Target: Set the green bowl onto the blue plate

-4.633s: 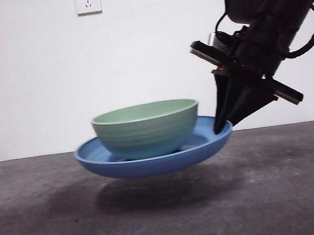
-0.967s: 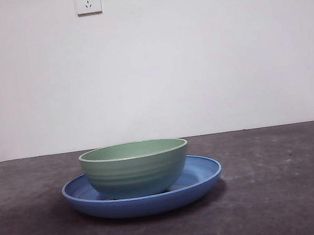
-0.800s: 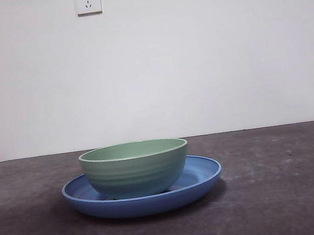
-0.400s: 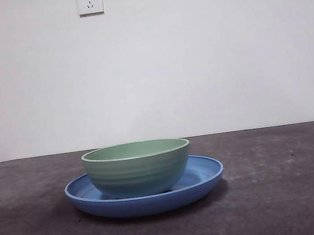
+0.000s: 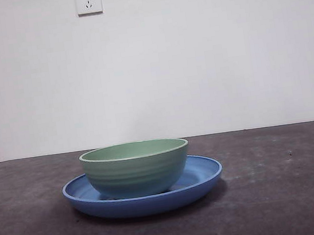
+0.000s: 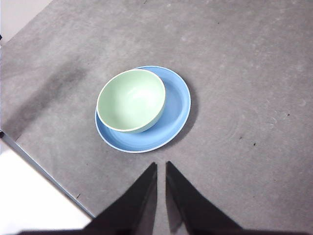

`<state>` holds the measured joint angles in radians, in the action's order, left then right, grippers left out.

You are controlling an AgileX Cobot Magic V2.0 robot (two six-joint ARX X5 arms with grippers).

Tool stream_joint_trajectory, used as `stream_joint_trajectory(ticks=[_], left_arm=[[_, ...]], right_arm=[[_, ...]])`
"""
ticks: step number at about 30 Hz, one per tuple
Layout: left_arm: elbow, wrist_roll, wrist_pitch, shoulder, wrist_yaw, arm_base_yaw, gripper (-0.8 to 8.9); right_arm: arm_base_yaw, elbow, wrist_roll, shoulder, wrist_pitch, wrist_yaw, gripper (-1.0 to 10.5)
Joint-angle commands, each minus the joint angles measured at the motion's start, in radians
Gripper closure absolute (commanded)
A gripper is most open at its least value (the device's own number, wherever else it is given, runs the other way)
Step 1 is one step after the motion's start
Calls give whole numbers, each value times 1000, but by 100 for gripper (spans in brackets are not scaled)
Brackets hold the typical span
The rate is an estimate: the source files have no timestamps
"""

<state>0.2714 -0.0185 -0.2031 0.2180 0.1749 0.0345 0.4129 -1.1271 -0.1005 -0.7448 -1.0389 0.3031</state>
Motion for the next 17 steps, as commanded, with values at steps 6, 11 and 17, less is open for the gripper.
stream_joint_trajectory(ticks=[6,11,17], left_arm=[[-172,-31,13,-183,-90,-29,789],[-262,-66,35,-215,-93,-34,789],[-260,-47,19,-215,-100,-34,789]], right_arm=[[5,-18,8,-4,8,3,922],[6,-18,8,-4,9,3,922],[5,-18,8,-4,14,3,922]])
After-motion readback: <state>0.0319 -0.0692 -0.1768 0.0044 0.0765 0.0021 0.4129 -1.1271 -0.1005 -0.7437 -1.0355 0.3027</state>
